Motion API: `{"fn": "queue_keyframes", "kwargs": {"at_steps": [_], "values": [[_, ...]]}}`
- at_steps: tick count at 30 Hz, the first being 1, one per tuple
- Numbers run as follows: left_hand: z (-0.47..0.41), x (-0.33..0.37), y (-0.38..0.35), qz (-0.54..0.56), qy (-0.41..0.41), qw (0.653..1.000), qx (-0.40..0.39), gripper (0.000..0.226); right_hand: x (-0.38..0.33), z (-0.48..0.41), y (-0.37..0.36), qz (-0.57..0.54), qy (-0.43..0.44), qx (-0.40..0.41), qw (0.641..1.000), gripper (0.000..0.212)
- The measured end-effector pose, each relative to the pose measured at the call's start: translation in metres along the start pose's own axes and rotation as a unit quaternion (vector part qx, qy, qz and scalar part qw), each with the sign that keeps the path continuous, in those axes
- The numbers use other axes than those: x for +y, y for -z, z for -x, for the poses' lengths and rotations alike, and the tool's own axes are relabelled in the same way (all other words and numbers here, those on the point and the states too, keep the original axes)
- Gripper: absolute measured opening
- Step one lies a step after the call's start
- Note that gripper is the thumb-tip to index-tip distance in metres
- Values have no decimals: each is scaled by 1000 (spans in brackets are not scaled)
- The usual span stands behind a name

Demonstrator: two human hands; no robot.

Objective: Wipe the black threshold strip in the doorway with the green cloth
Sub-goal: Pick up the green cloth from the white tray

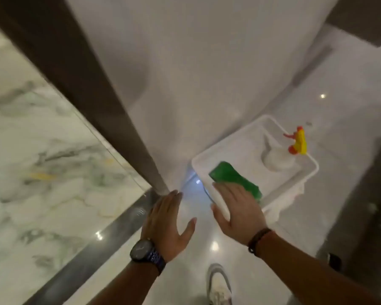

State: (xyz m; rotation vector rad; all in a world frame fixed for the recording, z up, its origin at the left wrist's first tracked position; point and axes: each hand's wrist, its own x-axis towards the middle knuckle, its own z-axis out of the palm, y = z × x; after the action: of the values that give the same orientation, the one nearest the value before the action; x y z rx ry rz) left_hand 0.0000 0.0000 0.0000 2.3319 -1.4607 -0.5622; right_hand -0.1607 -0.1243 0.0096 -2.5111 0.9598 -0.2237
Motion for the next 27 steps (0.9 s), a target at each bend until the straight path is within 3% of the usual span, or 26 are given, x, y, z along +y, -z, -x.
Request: {"fn": "queue_keyframes", "kwargs": {"at_steps": [5,12,16,21,27], "values": [[-76,7,-125,24,-4,999,-21,73,125,-21,-75,41,-108,-7,993,61],[-137,7,-213,-50,-39,997,33,77,190,-58,-148,160,-68,-65,983,72],[-140,2,-227,-77,-54,995,38,72,195,-63,-163,200,-52,-53,977,63],[-137,-1,-208,-54,-82,995,29,73,188,-72,-148,148,-60,-42,986,50],[-107,-33,-145,-31,-64,997,32,72,126,-76,-111,37,-76,84,993,51]]}}
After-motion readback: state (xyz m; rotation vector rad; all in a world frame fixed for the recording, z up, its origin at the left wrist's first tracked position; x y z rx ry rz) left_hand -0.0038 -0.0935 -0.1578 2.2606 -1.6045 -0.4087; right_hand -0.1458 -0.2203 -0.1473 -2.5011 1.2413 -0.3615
